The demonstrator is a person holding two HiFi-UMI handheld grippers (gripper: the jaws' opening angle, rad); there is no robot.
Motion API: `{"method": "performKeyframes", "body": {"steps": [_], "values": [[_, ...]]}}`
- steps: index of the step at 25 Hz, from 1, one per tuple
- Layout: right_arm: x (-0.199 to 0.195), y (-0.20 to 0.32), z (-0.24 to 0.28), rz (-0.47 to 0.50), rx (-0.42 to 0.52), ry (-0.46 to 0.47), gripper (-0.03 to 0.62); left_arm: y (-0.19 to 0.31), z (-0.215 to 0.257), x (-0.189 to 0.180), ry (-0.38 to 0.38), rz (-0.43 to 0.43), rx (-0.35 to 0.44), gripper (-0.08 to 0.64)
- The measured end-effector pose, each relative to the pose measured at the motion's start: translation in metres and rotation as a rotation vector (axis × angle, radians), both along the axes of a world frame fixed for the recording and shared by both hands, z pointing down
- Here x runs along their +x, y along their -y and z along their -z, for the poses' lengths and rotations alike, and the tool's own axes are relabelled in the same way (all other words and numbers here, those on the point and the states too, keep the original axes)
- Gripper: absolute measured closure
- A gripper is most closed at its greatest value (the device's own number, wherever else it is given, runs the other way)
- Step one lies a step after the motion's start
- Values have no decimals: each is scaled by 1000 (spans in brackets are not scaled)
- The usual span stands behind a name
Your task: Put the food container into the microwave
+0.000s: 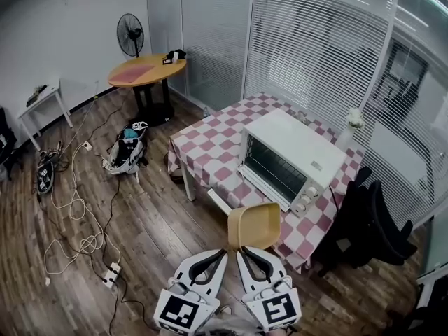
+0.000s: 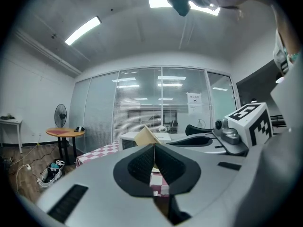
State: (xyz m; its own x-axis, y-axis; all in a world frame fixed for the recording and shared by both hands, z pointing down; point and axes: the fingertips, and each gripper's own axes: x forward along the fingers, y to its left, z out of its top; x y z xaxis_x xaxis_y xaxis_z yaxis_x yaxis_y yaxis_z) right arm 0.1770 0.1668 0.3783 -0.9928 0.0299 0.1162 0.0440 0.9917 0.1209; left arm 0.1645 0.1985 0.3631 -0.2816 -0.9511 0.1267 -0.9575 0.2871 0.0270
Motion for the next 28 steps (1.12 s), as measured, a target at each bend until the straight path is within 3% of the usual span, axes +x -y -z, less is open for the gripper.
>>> {"method": "performKeyframes", "body": {"steps": [15, 28], "values": [[-106, 43, -9, -113, -2, -48, 578, 50, 4, -118, 3, -106, 14, 548], [-169, 57, -11, -197, 26, -77, 578, 61, -13, -181, -26, -192, 5, 548]]}}
